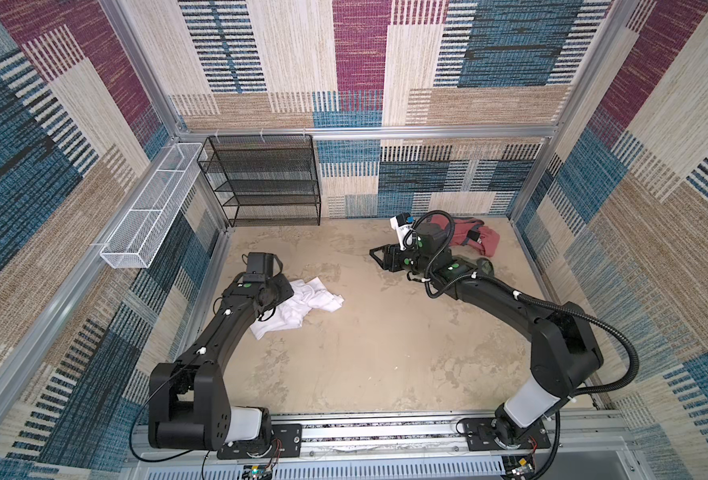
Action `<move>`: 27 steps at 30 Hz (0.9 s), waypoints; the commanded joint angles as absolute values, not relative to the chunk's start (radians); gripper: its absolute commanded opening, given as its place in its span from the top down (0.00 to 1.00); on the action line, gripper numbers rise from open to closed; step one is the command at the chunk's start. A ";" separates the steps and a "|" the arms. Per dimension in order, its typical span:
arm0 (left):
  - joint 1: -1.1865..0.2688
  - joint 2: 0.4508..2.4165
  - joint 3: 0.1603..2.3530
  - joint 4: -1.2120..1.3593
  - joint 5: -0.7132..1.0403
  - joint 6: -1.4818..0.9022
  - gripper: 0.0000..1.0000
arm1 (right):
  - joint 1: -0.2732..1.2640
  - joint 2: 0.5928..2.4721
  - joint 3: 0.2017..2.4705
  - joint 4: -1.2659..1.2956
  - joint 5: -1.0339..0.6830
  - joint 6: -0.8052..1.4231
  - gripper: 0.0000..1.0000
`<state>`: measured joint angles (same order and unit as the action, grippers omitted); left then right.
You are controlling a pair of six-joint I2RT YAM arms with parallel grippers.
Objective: Pick out a specific cloth from the pile
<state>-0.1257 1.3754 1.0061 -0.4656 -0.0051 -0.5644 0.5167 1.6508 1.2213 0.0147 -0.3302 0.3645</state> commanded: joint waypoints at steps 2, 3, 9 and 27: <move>-0.253 1.410 1.088 -0.562 -0.170 -0.488 0.52 | 0.511 1.632 1.204 0.015 -0.336 0.369 0.42; -0.285 1.430 1.107 -0.558 -0.172 -0.486 0.51 | 0.511 1.624 1.196 0.018 -0.337 0.369 0.43; -0.448 1.618 1.238 -0.561 -0.179 -0.433 0.50 | 0.496 1.579 1.145 0.025 -0.331 0.370 0.42; -0.512 1.923 1.365 -0.603 -0.241 -0.431 0.37 | 0.449 1.517 1.079 0.042 -0.344 0.362 0.41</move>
<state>-0.5117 1.9060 1.3594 -0.5846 -0.2142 -0.4500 0.4526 1.5200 1.0824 0.0074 -0.3313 0.3637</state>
